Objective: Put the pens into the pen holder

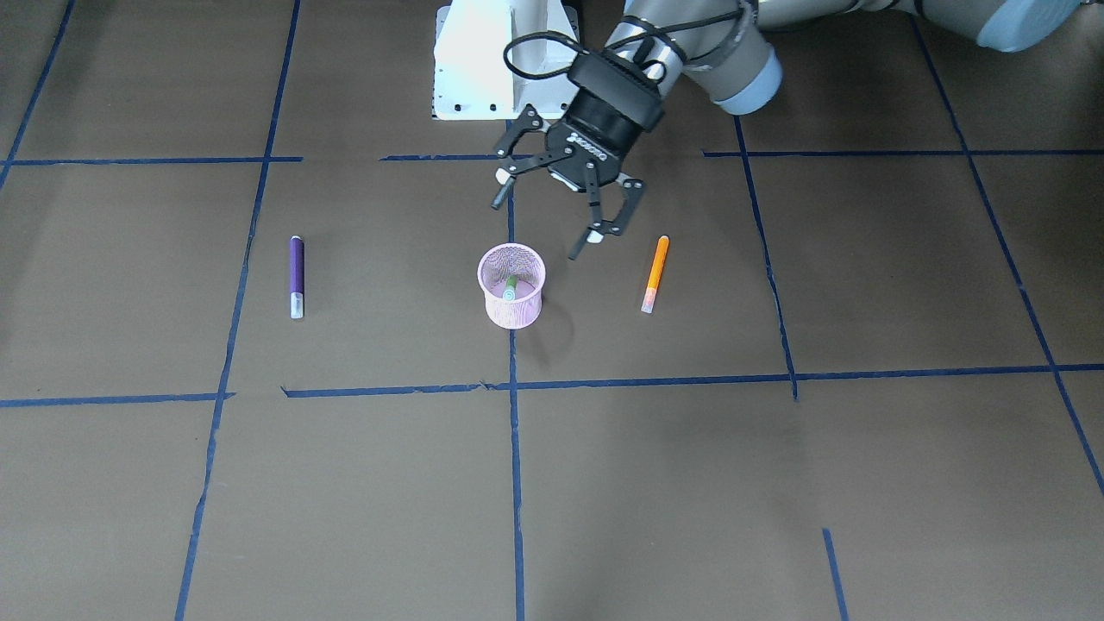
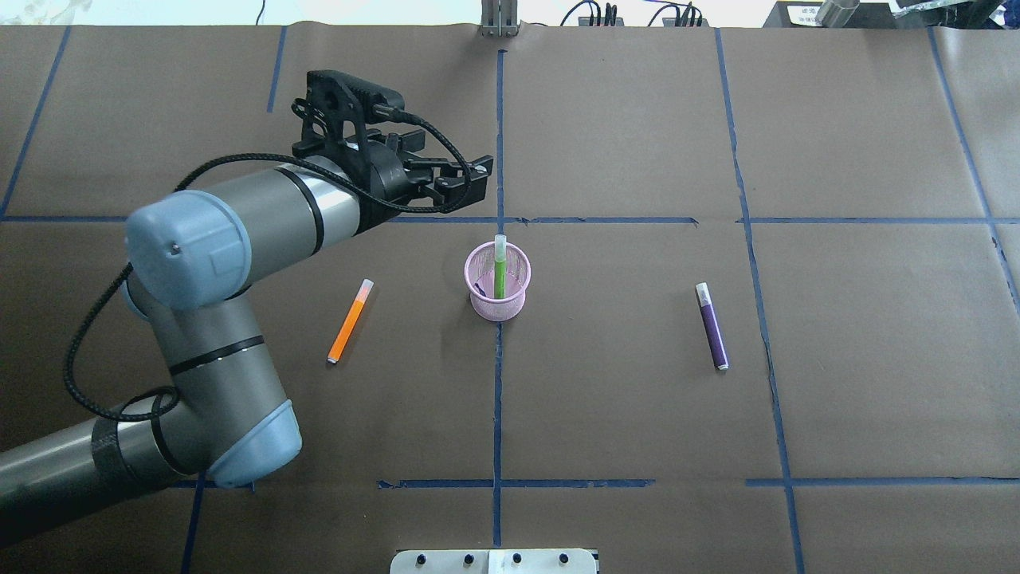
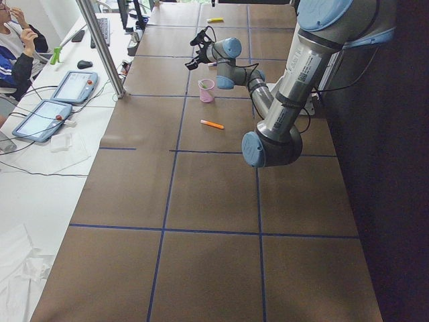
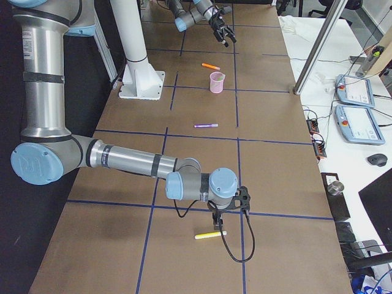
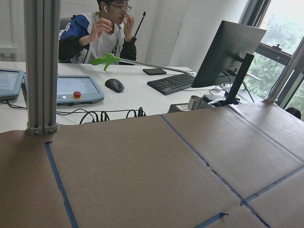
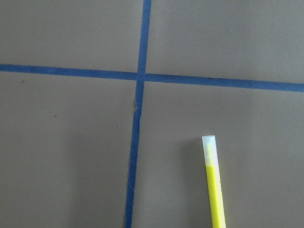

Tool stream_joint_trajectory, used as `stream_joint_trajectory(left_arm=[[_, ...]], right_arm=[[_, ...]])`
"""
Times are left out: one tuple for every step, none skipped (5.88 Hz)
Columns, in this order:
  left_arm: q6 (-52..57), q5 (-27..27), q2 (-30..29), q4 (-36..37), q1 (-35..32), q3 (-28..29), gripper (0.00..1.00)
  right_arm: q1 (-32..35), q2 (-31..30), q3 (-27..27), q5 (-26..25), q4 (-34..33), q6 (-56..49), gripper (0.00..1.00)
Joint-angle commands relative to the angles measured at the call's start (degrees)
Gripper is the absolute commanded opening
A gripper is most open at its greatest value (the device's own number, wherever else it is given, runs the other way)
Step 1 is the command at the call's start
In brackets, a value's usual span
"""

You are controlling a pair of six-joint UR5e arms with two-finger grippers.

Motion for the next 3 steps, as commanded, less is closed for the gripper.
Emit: stream_joint_trajectory(left_arm=[[0.03,-7.25,3.50,0.98,-4.03,0.19,1.00],[0.03,-7.26,3.60,0.98,-4.04,0.62,1.00],[0.03,-7.43,4.47,0.81,-3.95,0.89,1.00]], right_arm=[[-0.57,2.33,-12.36,-0.71,14.52,-1.60,1.00],[-1.19,2.86,-13.47,-0.71,15.49,-0.90,1.00],[-1.80,3.56,-16.26,-0.80,16.02,-0.80,1.00]])
